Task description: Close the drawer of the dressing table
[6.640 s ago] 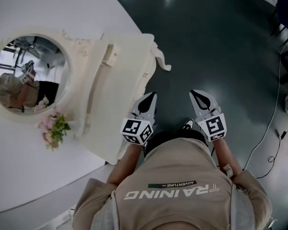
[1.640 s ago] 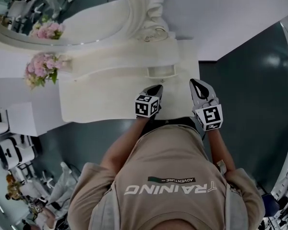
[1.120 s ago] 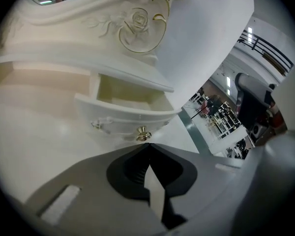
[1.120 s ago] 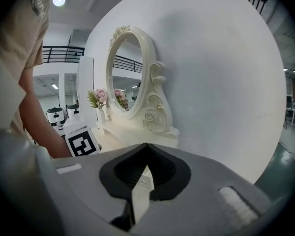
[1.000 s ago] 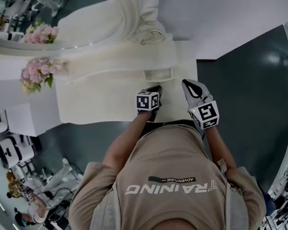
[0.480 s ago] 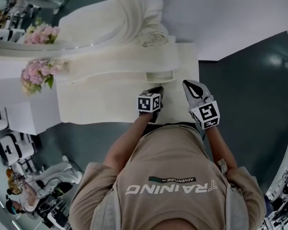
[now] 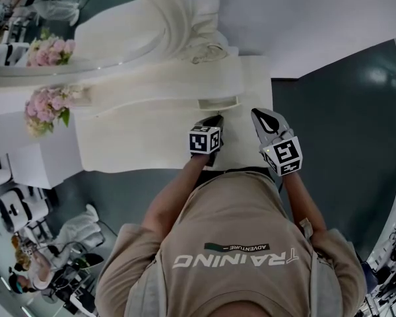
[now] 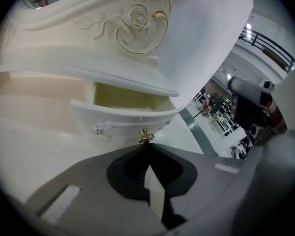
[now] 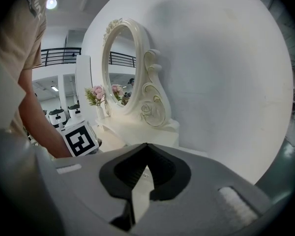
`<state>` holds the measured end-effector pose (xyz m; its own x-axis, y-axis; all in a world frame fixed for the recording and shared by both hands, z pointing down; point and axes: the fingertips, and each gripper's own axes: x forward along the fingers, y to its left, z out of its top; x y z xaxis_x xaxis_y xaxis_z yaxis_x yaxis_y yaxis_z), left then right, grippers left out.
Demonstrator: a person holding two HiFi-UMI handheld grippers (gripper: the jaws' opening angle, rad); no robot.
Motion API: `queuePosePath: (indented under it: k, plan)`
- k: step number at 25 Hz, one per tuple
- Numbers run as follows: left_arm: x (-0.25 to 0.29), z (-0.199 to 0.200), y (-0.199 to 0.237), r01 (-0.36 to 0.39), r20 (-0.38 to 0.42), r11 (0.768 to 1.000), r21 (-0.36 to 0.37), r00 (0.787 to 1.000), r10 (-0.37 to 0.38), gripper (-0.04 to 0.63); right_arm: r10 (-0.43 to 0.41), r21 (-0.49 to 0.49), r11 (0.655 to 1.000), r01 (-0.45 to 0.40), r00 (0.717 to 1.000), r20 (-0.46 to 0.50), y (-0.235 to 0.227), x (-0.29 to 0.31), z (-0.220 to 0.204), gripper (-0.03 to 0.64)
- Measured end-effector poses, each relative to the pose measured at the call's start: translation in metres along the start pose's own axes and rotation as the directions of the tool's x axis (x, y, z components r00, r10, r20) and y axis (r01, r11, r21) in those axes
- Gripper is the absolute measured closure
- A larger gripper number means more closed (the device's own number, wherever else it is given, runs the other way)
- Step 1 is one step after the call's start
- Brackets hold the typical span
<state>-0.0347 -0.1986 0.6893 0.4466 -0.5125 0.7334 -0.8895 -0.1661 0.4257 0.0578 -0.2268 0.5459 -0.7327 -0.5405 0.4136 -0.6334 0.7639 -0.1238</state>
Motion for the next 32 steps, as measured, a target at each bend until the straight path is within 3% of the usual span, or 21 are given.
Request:
queuePosePath:
  k: [32]
  plan:
    - [0.01,0.041,0.021,0.03,0.055,0.995,-0.095,0.998,-0.025,0.578,0.024,0.005,1.0,-0.023,0.999,-0.026,0.001,0.014,-0.002,0.614]
